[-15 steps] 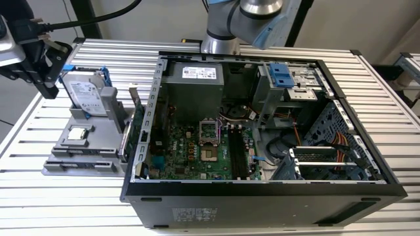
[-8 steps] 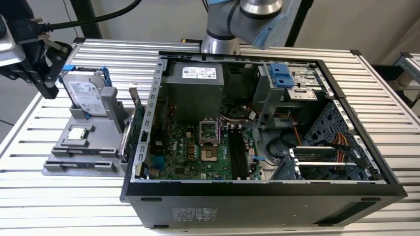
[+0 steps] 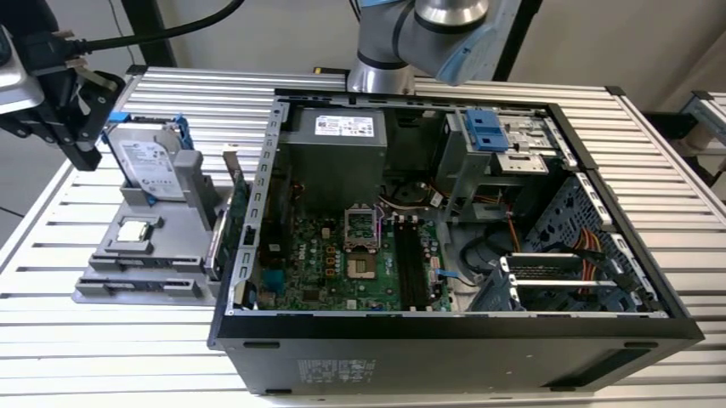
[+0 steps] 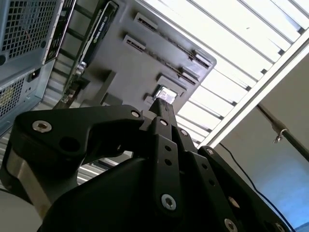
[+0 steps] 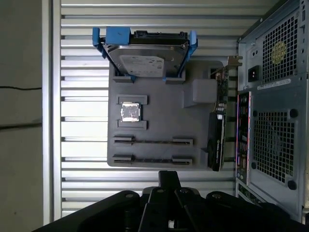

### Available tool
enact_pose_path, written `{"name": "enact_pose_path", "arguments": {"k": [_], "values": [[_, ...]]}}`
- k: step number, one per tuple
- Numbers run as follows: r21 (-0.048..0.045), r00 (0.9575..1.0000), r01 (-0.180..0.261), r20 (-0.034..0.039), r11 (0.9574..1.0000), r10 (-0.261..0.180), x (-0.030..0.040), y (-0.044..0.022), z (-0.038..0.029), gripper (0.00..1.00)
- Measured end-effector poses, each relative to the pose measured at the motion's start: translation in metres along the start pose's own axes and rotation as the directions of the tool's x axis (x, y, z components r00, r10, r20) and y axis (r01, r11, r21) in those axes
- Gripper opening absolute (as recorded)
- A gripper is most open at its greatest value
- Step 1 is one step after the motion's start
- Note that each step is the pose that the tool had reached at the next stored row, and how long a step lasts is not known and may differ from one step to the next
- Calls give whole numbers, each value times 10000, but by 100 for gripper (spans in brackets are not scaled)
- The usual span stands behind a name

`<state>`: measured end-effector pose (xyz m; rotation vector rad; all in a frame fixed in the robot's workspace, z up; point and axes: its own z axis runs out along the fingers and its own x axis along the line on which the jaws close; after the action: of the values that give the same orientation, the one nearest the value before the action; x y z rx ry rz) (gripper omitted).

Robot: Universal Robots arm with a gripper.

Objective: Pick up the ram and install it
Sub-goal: 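Pick up the ram and move it above insertion slot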

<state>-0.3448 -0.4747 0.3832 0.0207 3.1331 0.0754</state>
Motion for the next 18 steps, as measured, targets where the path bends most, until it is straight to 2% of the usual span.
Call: {"name": "enact_pose_path", "arguments": {"k": [9, 18], "values": [[0, 10000, 7, 0, 10000, -7, 0, 0, 0, 0], [-3, 9991, 434, -22, 9991, -434, 1, 0, -1, 0]]}}
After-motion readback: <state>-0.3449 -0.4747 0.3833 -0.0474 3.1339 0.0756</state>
